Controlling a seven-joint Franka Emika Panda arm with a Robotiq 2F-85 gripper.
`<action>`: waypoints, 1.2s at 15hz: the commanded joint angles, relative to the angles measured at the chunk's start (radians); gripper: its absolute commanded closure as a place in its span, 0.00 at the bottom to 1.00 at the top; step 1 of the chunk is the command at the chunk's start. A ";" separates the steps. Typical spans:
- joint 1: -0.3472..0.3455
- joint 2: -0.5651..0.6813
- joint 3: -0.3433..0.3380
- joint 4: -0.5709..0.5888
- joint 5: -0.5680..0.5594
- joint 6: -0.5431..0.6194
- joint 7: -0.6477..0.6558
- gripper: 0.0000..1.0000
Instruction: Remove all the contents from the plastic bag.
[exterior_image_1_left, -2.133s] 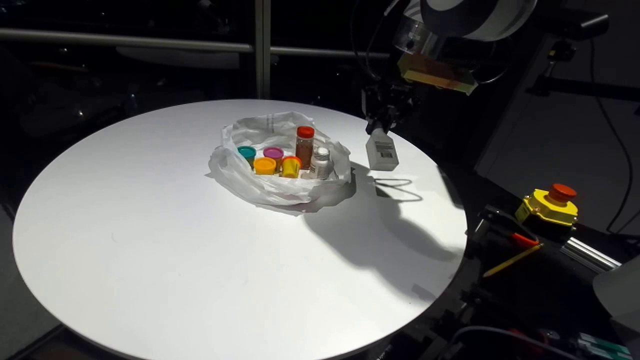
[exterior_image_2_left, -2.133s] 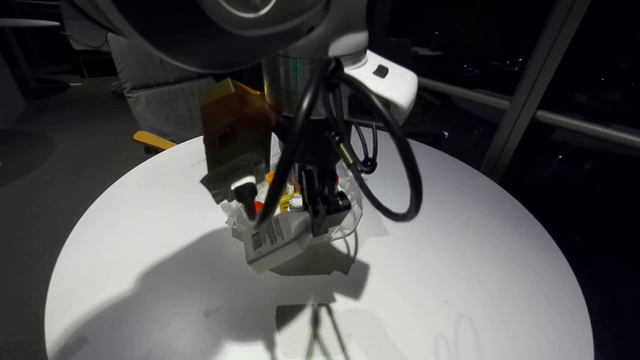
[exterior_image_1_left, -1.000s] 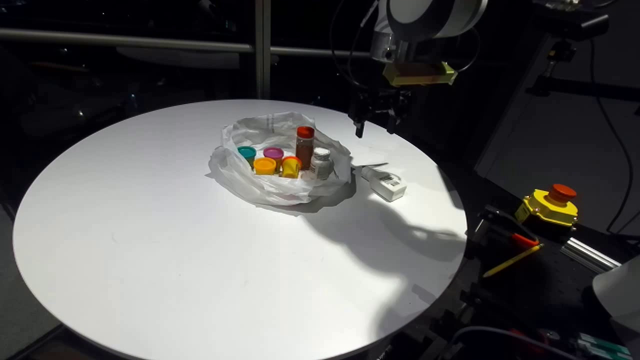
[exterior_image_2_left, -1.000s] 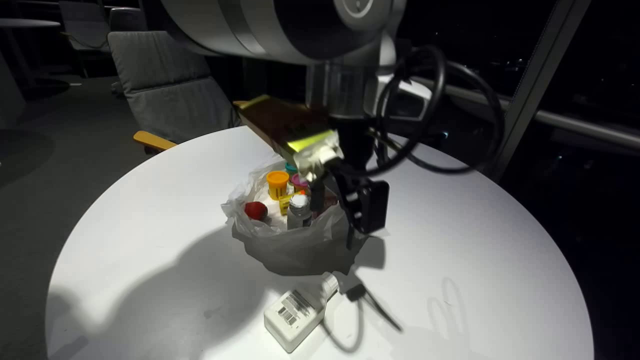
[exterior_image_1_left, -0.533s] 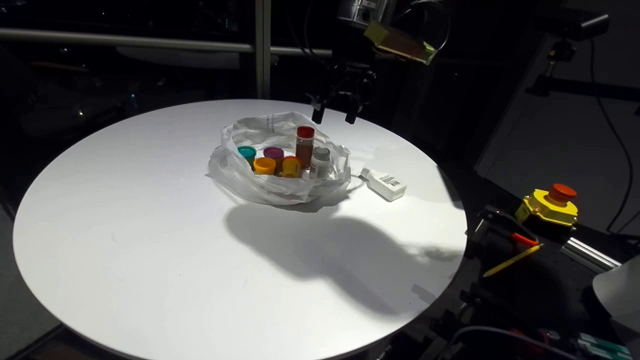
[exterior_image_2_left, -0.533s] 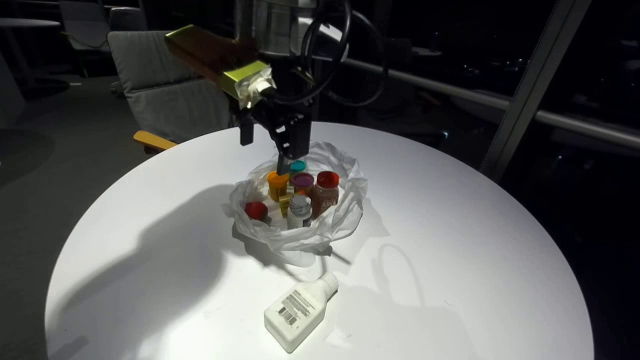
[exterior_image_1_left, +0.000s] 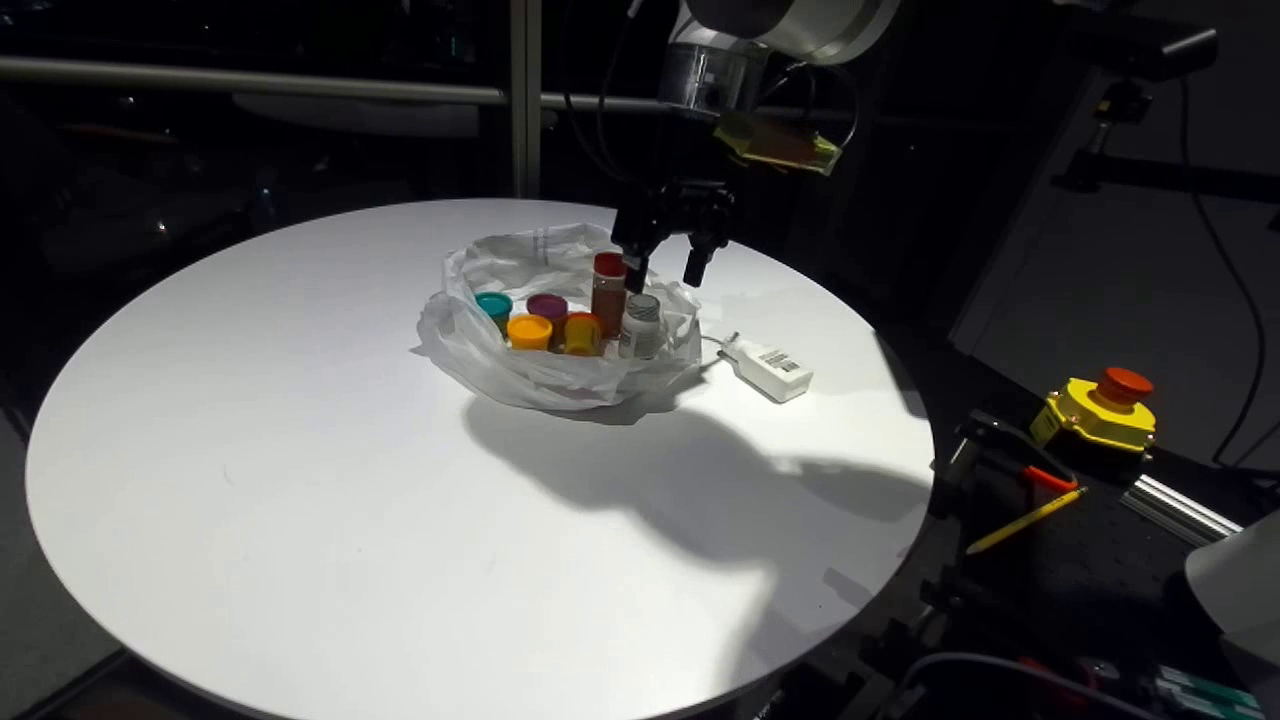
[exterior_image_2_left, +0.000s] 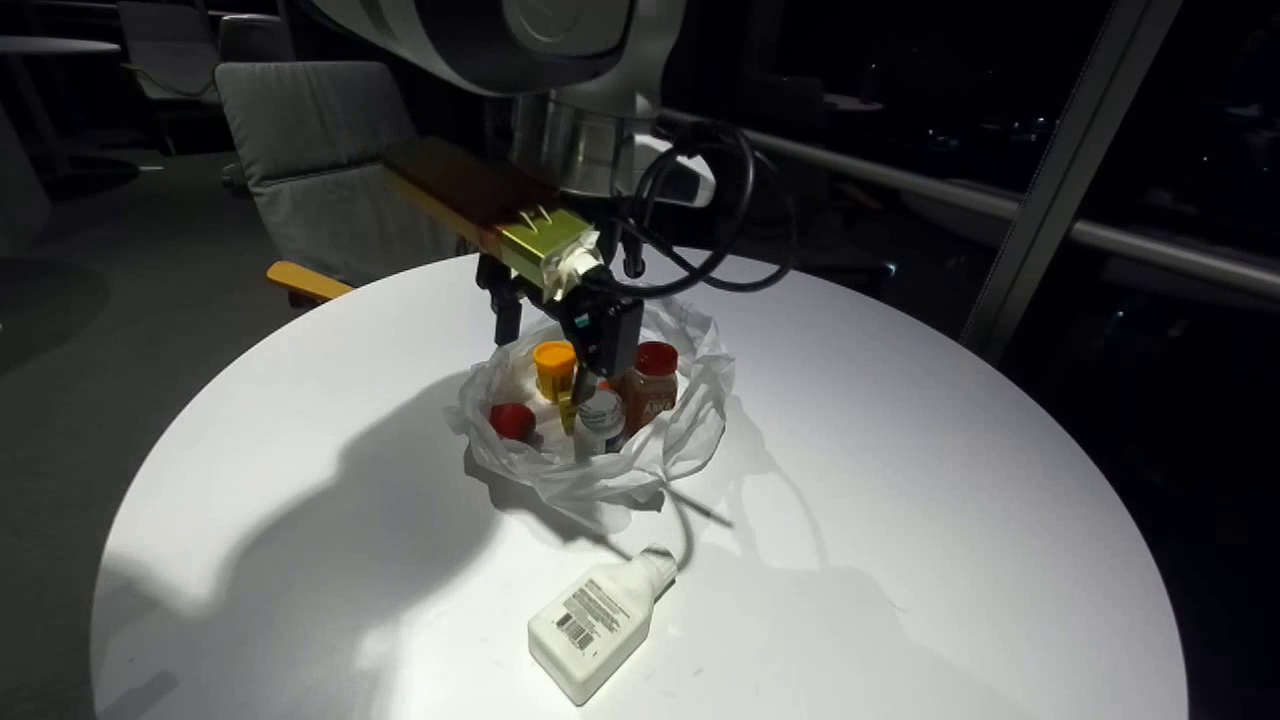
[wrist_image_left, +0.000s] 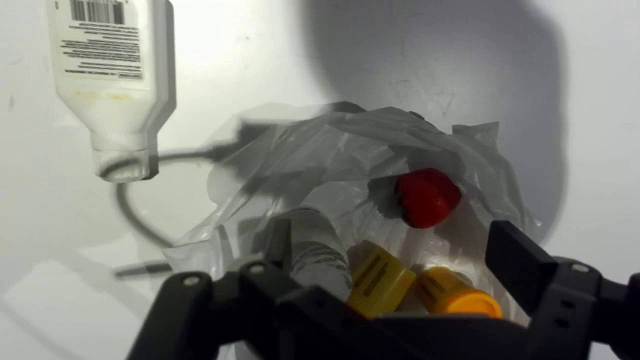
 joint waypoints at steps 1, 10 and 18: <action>-0.001 0.058 -0.023 0.074 -0.075 -0.030 0.040 0.00; 0.001 0.168 -0.037 0.197 -0.118 -0.084 0.072 0.00; 0.002 0.243 -0.047 0.284 -0.144 -0.113 0.092 0.63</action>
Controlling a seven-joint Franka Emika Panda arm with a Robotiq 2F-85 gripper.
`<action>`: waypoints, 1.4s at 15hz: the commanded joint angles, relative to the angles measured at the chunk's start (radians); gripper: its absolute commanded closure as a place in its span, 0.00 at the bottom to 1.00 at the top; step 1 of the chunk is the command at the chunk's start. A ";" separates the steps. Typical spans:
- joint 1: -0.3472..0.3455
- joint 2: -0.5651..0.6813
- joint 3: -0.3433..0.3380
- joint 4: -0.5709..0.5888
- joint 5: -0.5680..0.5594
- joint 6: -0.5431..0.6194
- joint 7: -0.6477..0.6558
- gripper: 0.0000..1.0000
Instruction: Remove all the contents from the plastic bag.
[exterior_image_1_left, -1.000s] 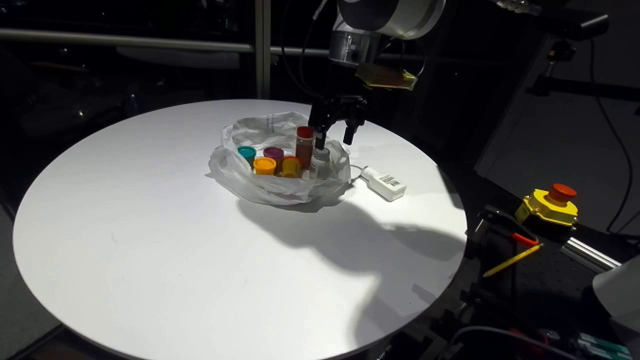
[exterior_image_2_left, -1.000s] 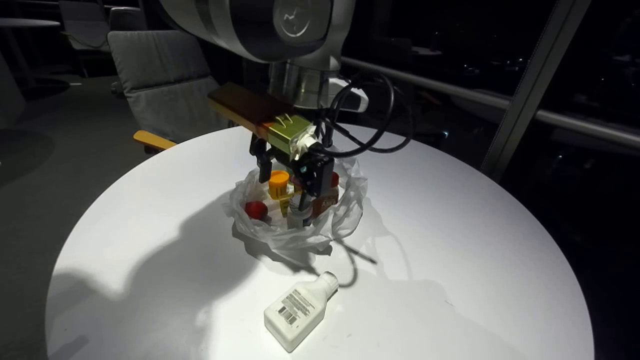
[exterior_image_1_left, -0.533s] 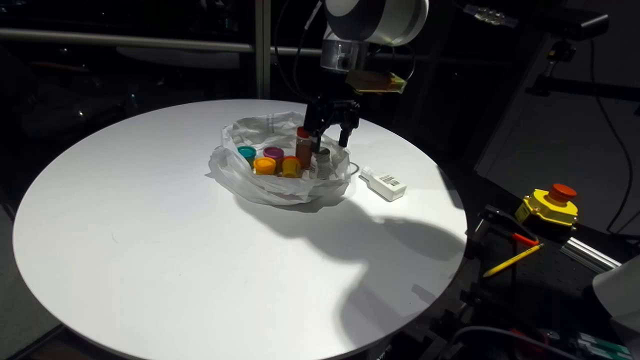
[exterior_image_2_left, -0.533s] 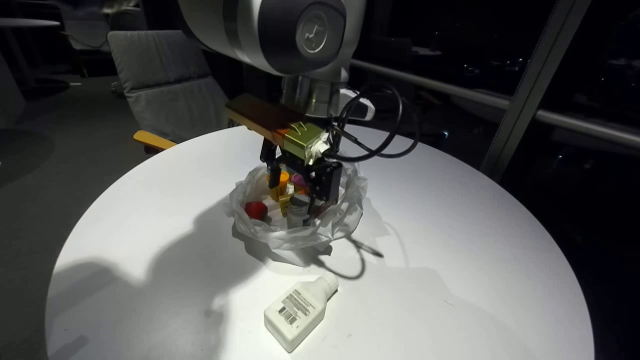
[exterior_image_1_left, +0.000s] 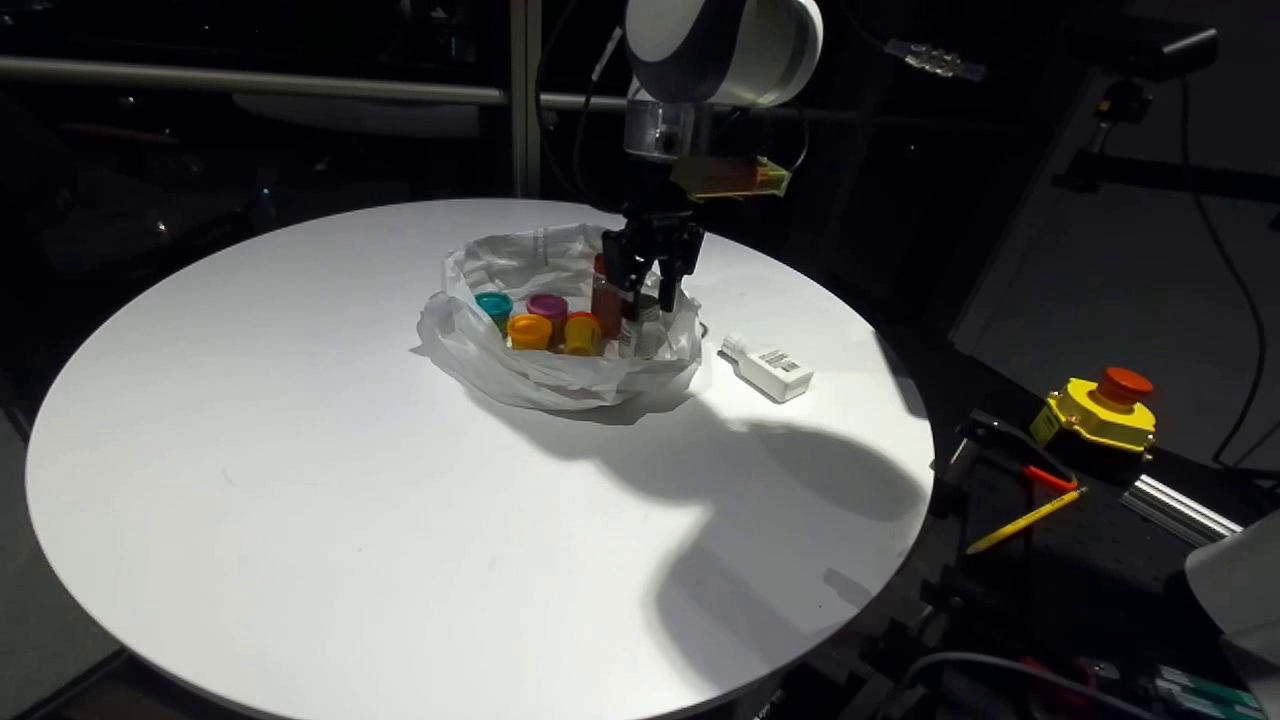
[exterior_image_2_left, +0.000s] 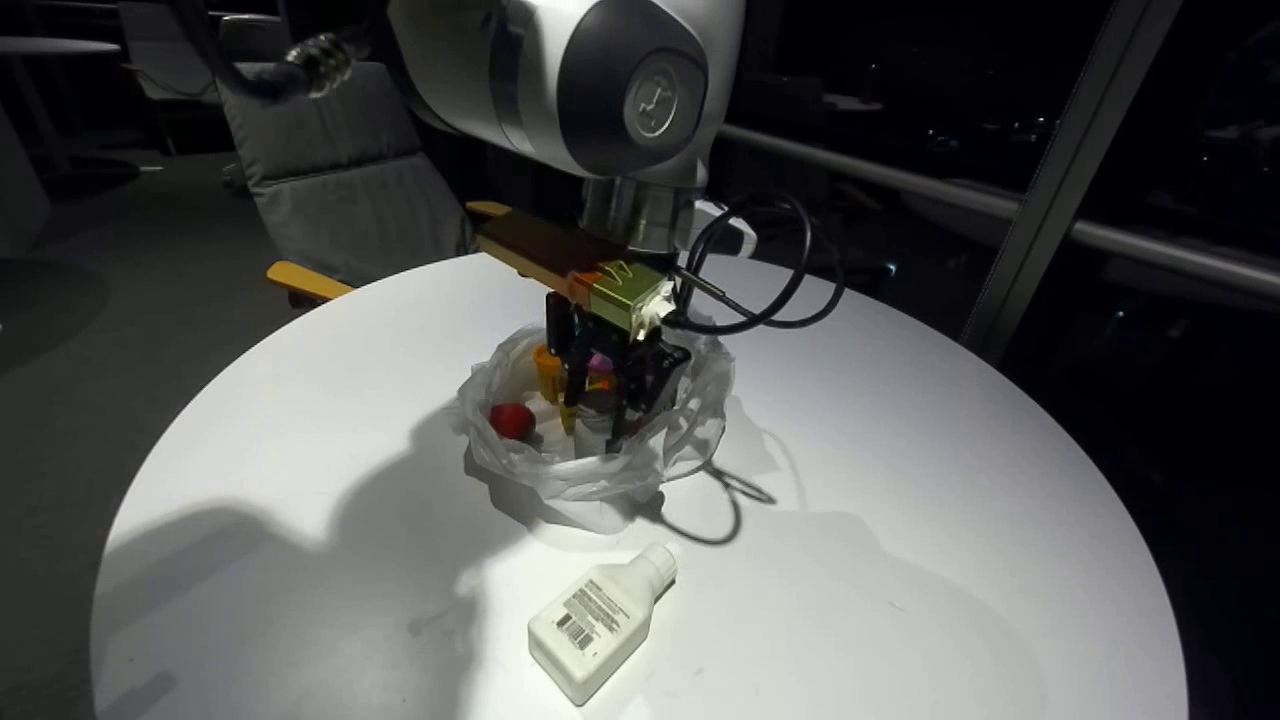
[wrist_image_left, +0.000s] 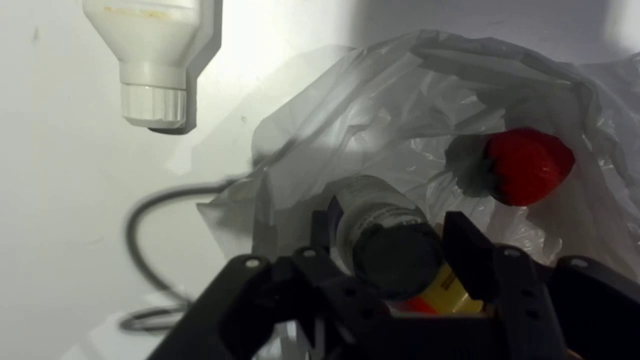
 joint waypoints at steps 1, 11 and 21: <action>0.005 0.036 -0.013 0.067 -0.038 -0.036 0.043 0.69; -0.027 -0.298 0.011 -0.260 0.024 0.098 0.008 0.80; -0.141 -0.491 -0.106 -0.561 0.106 0.265 0.044 0.80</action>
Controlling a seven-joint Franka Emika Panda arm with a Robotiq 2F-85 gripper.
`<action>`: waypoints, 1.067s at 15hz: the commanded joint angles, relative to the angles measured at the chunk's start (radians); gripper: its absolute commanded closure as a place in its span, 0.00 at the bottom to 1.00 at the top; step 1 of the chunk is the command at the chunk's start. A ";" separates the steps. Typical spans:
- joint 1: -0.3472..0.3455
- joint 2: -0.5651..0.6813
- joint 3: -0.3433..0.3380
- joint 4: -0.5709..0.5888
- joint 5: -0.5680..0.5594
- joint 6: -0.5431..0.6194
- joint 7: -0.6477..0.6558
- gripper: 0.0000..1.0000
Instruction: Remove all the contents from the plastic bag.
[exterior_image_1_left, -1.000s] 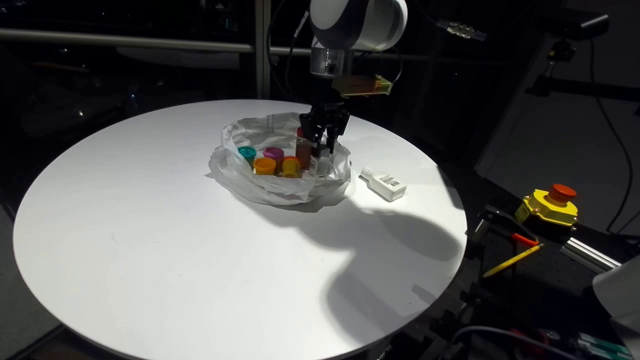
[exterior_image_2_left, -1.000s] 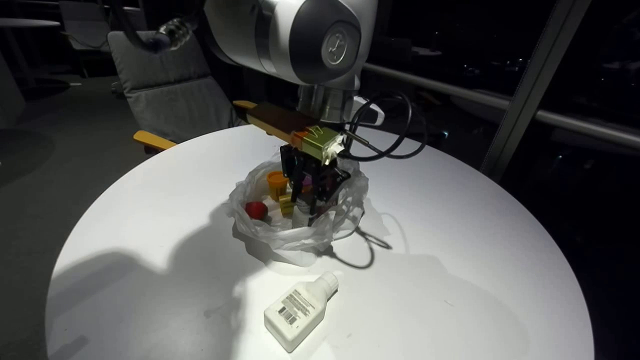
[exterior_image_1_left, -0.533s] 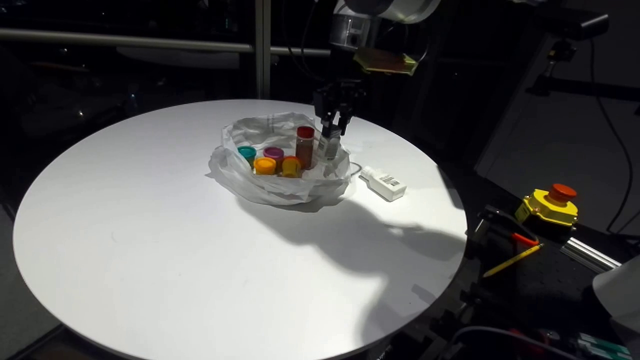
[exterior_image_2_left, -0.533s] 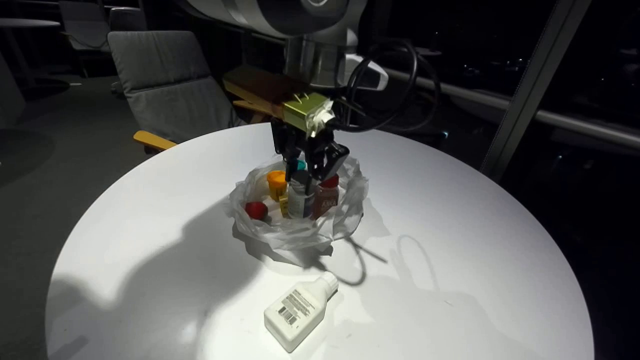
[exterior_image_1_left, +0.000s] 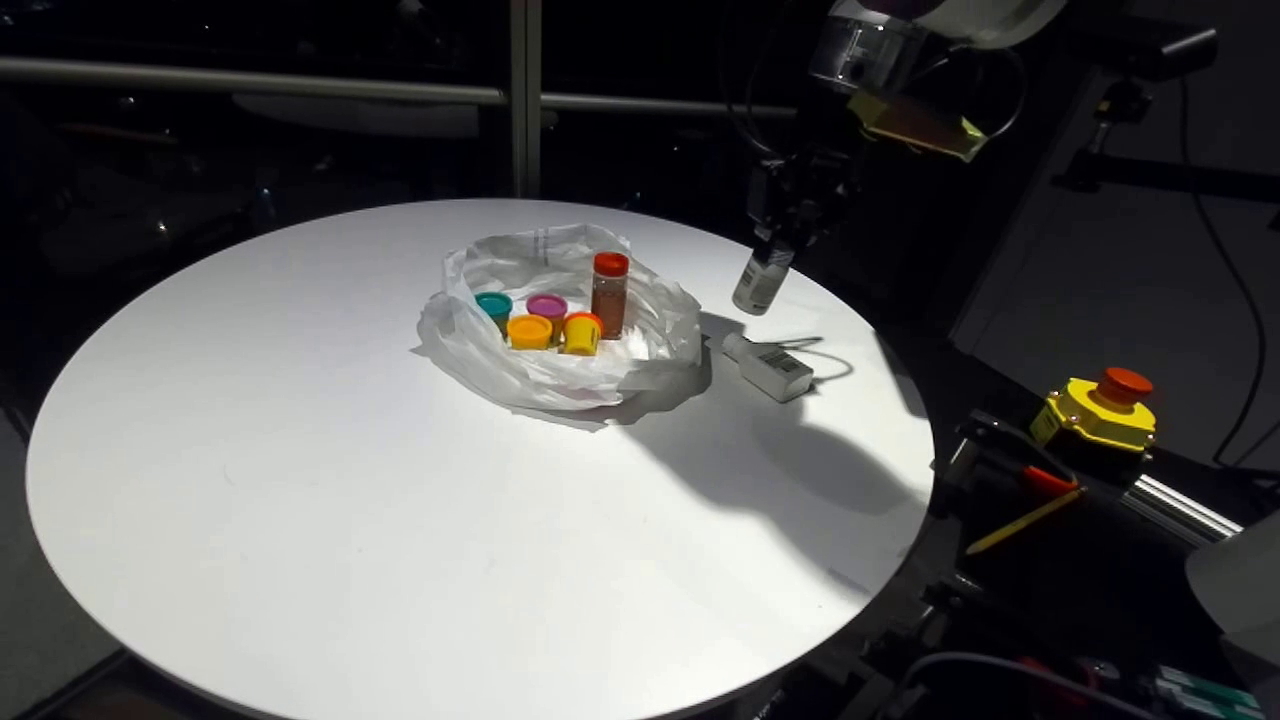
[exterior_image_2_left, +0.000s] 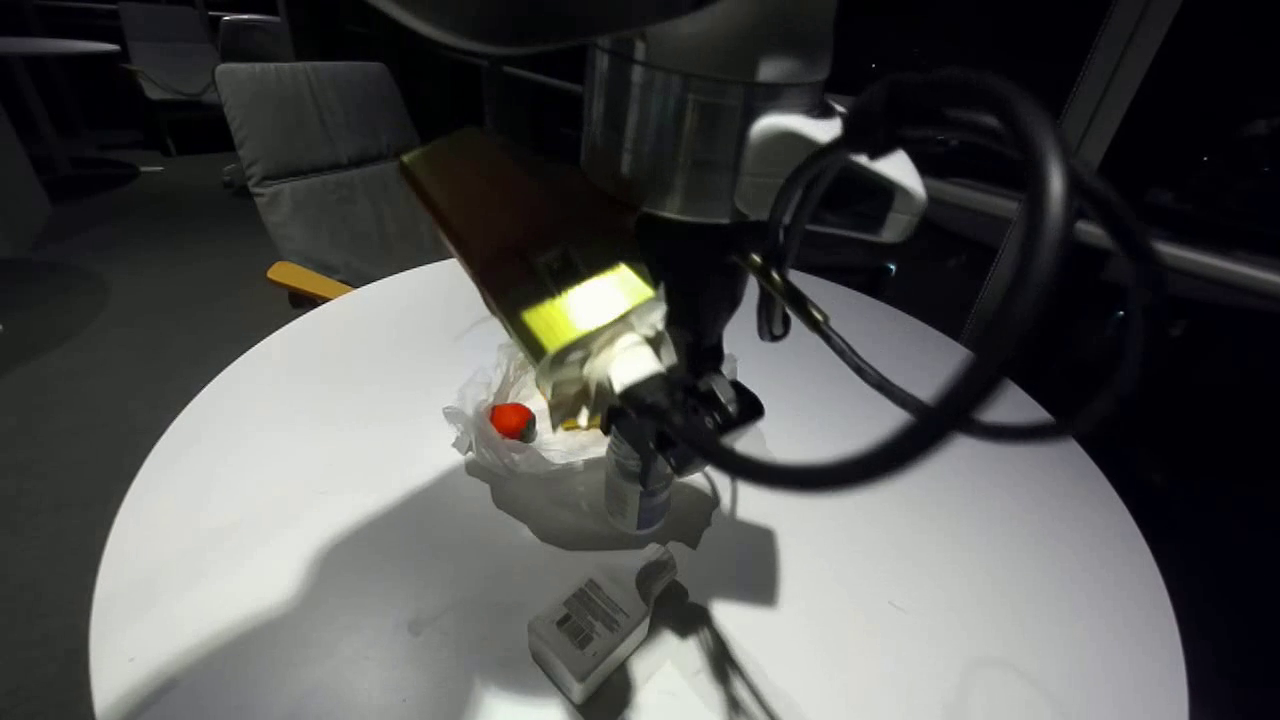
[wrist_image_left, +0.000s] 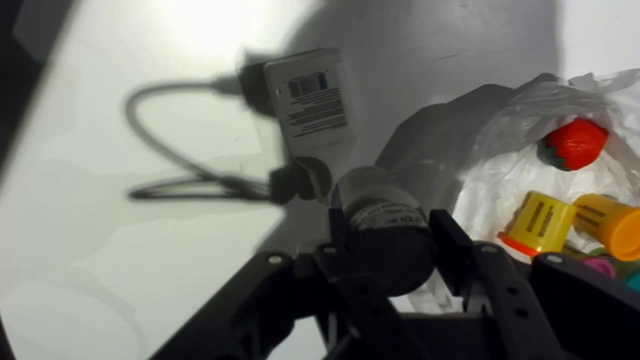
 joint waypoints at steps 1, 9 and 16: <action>-0.031 -0.003 -0.049 -0.027 -0.026 0.038 0.037 0.80; -0.060 0.227 -0.065 0.111 -0.013 -0.003 0.065 0.80; -0.072 0.266 -0.042 0.156 0.029 0.012 0.066 0.30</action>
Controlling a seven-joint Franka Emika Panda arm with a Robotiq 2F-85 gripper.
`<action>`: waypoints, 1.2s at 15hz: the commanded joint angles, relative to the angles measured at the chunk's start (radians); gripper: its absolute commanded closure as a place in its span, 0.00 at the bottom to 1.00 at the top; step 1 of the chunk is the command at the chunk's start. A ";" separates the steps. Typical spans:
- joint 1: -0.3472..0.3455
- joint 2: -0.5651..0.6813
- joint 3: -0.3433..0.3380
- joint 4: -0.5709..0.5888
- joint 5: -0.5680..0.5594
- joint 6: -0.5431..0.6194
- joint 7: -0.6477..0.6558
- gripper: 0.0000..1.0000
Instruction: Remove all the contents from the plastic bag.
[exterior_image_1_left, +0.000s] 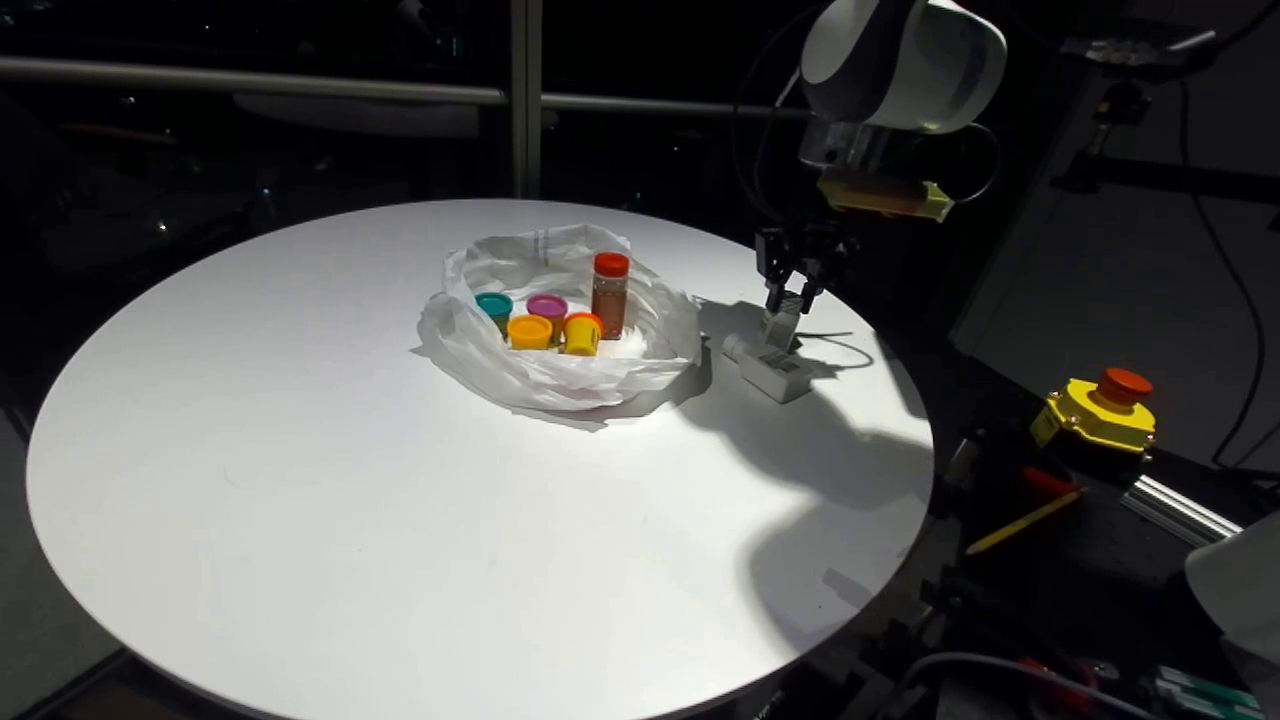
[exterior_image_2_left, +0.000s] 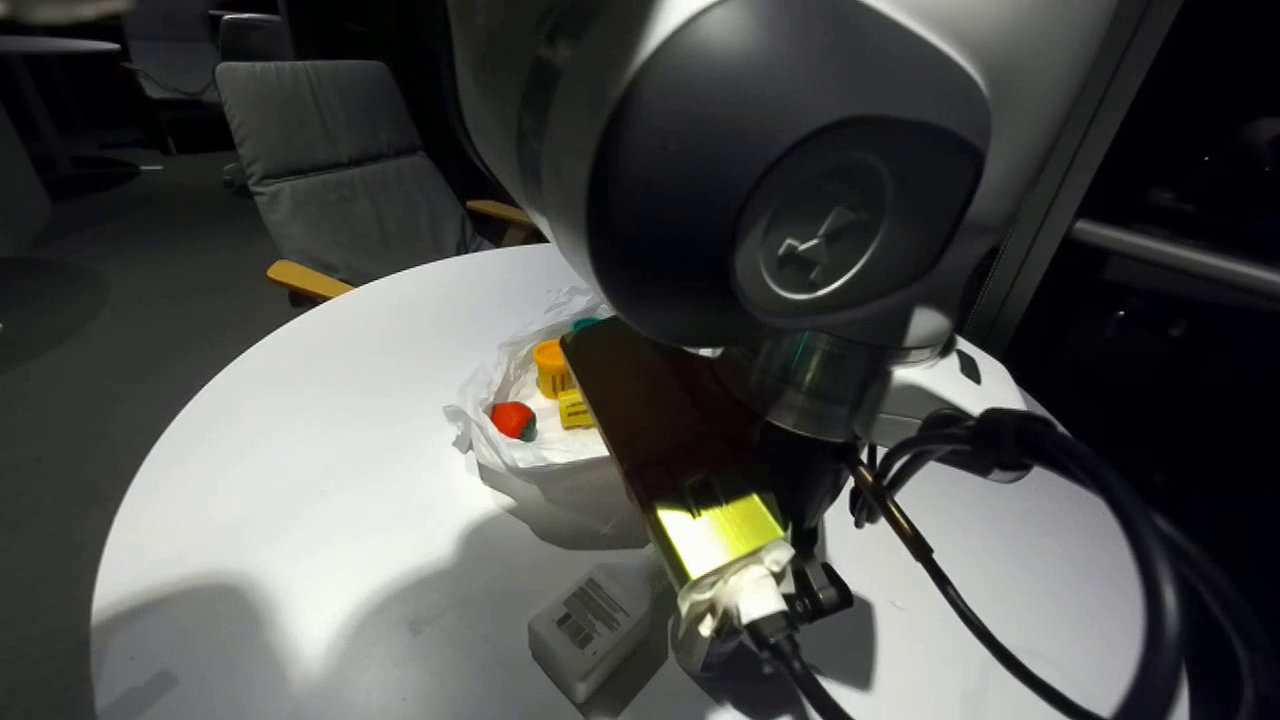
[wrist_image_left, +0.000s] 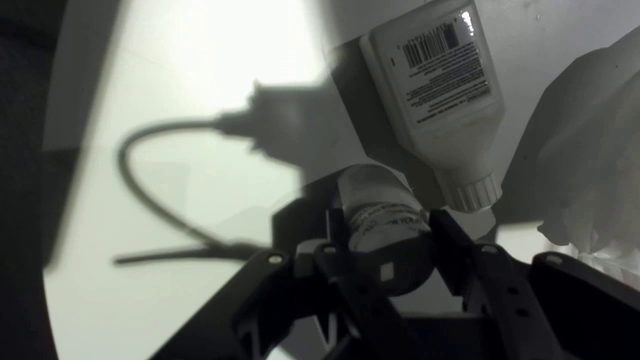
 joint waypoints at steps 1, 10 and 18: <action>-0.004 -0.038 -0.001 -0.016 -0.009 0.016 0.016 0.29; 0.121 -0.273 -0.004 -0.011 -0.233 -0.025 0.179 0.00; 0.157 -0.074 0.102 0.230 -0.068 -0.074 0.238 0.00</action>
